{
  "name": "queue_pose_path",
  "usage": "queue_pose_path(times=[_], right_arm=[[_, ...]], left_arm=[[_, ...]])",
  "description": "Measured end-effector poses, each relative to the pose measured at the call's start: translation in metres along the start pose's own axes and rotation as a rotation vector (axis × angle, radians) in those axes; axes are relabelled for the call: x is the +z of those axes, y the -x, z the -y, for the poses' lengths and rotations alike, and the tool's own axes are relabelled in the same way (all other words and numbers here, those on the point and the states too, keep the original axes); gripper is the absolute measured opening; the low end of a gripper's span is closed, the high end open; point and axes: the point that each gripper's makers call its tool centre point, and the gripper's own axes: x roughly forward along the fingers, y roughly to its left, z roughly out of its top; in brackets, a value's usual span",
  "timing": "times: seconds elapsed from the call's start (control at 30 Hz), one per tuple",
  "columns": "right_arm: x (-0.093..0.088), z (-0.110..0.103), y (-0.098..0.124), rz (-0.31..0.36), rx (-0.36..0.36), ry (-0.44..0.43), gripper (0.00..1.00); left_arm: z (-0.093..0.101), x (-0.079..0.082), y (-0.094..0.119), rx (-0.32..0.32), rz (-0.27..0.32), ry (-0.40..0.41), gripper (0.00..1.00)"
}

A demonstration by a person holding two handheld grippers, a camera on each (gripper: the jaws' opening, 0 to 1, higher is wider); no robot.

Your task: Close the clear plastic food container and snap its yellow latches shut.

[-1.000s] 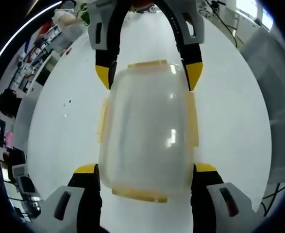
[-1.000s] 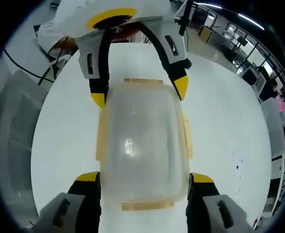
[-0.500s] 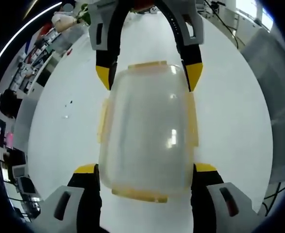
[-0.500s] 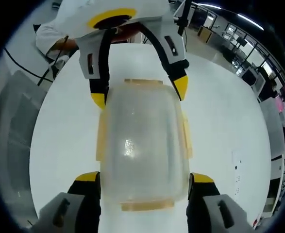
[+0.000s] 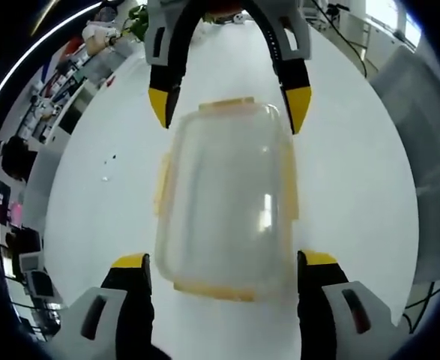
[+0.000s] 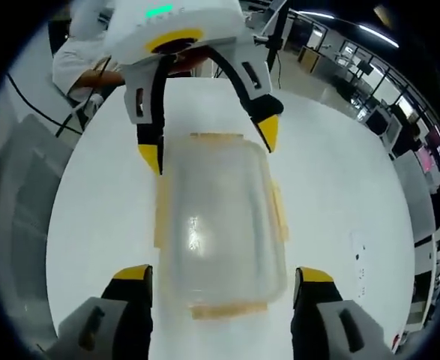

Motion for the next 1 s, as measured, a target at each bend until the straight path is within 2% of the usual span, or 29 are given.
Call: queue_pose_path(times=[0.23,0.33,0.6,0.87,0.93,1.0], right_arm=[[-0.005,-0.006,0.007,0.012,-0.03,-0.032,0.76],[-0.007,-0.007,0.01,0.024,-0.043,-0.072,0.76],[-0.013,-0.02,0.017,0.039,-0.059,-0.101,0.75],[-0.012,-0.028,0.024,0.065,-0.093,-0.127,0.72],[-0.008,-0.031,0.025,0.097,-0.1,-0.179,0.72],[-0.008,-0.032,0.027,0.103,-0.121,-0.18,0.71]], left_arm=[[0.0,-0.001,0.009,0.026,0.011,0.024,0.77],[0.003,-0.002,0.013,0.027,0.009,0.031,0.77],[0.011,-0.005,0.022,0.041,0.015,0.059,0.77],[0.022,-0.005,0.03,0.054,0.047,0.126,0.78],[0.025,-0.005,0.032,0.063,0.055,0.143,0.78],[0.029,-0.002,0.035,0.066,0.079,0.173,0.78]])
